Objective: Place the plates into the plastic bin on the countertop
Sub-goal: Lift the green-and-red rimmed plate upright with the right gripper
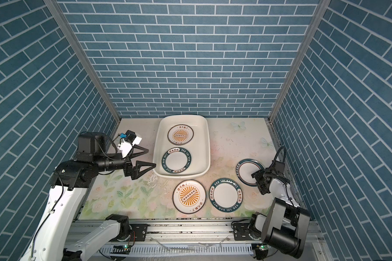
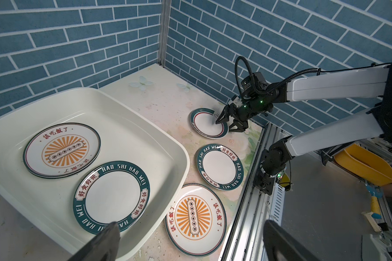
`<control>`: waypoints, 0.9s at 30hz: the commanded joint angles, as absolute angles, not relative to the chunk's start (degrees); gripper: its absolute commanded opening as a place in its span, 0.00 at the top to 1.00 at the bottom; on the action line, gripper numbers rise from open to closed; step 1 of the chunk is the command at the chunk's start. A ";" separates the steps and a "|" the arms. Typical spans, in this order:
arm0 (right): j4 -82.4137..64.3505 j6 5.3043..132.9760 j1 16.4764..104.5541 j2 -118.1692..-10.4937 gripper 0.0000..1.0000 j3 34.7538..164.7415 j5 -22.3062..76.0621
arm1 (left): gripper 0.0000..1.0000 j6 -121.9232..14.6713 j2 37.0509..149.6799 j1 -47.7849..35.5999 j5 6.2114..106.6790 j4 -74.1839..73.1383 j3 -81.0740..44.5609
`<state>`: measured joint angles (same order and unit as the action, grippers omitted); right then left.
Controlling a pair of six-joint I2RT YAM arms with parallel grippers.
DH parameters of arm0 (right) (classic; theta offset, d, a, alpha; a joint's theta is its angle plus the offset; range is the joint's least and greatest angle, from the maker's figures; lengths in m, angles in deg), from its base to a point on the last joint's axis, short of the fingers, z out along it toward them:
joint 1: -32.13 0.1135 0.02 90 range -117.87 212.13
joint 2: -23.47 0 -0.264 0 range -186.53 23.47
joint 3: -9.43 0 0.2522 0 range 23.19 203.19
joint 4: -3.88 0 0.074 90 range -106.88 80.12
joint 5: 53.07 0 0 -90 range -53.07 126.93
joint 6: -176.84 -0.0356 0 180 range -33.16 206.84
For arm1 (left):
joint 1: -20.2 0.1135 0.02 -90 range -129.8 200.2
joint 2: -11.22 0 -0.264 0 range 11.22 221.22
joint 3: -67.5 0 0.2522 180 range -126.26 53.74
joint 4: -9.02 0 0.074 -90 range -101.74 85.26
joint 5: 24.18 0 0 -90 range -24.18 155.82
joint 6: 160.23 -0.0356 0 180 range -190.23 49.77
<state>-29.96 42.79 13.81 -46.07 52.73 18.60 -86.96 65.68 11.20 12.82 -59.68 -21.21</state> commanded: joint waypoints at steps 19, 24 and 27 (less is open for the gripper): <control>-17.89 38.77 17.87 -52.57 0.39 53.14 18.63 | 0.01 -86.41 65.40 10.74 13.25 -59.23 -20.35; -14.74 36.65 17.90 -51.53 0.45 50.04 17.18 | 0.00 -86.45 65.71 10.62 13.17 -59.06 -20.17; -11.96 34.98 17.89 -50.19 0.51 47.34 16.21 | 0.00 -86.36 65.76 10.63 12.93 -58.93 -20.09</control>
